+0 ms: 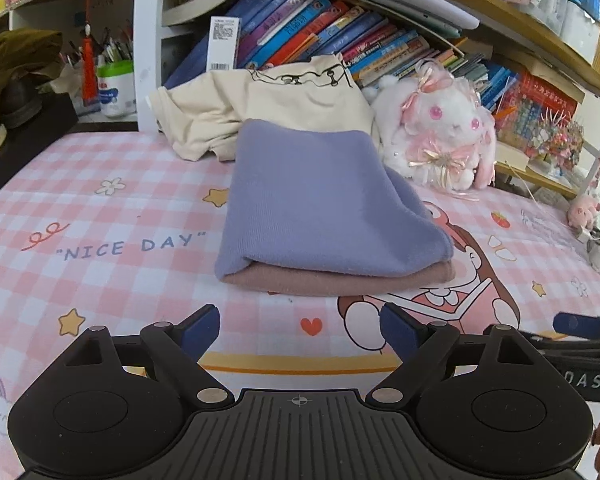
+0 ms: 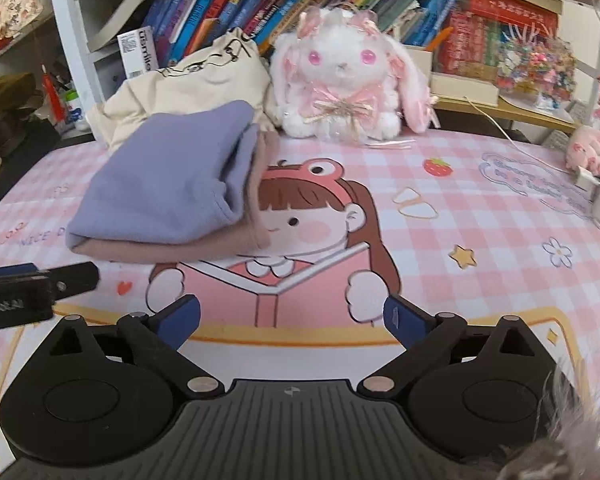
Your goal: Fold clothes
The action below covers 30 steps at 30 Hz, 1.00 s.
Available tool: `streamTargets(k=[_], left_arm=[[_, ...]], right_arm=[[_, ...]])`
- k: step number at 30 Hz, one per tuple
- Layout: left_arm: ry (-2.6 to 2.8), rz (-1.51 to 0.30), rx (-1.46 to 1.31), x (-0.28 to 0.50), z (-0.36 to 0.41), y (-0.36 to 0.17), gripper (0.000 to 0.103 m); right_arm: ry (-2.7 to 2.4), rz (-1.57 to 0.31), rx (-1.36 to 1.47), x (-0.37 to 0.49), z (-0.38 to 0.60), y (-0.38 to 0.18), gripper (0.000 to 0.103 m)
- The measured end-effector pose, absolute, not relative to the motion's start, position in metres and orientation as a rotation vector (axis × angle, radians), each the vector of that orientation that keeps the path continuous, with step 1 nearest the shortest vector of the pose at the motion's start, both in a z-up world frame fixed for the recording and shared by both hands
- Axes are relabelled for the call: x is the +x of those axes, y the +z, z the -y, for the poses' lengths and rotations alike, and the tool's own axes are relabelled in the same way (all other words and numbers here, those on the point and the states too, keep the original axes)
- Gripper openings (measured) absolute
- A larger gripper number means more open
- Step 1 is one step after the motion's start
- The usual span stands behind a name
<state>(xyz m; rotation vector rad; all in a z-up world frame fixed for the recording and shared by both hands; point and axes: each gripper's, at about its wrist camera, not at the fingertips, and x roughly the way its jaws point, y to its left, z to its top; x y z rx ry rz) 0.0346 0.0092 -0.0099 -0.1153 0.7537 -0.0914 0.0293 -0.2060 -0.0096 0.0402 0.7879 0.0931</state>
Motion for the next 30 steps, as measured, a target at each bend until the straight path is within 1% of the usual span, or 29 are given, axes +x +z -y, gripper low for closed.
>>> streamTargets(k=[6, 11, 30], left_arm=[[-0.094, -0.717, -0.081, 0.018, -0.001, -0.005, 0.095], [-0.09, -0.708, -0.038, 0.014, 0.005, -0.002, 0.095], [-0.074, -0.723, -0.055, 0.009, 0.003, -0.004, 0.097]], right_arm=[[0.083, -0.798, -0.001, 0.019, 0.207, -0.017, 0.103], [0.096, -0.809, 0.007, 0.015, 0.21, -0.018, 0.103], [0.078, -0.802, 0.008, 0.009, 0.214, -0.016, 0.103]])
